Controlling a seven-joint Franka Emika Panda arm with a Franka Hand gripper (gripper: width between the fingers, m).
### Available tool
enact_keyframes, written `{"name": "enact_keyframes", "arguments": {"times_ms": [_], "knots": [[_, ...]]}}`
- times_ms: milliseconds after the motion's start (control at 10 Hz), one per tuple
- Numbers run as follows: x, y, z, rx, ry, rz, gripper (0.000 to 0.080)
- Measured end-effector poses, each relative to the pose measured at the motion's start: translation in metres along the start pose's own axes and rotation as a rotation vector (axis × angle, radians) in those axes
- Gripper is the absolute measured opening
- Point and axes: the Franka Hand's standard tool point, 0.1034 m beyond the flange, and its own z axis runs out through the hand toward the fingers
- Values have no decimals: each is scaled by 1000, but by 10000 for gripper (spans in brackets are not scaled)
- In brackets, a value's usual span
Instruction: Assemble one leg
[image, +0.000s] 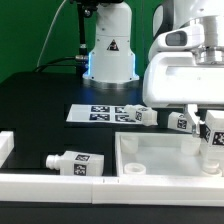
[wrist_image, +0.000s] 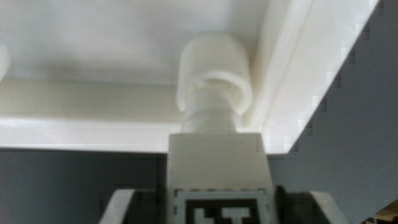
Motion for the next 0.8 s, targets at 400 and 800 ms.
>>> {"name": "enact_keyframes", "arguments": {"times_ms": [400,800], "knots": [[-13,-2,9,-3,-21,-8,284],[-11,-1,12,-6,19,-20,284]]}}
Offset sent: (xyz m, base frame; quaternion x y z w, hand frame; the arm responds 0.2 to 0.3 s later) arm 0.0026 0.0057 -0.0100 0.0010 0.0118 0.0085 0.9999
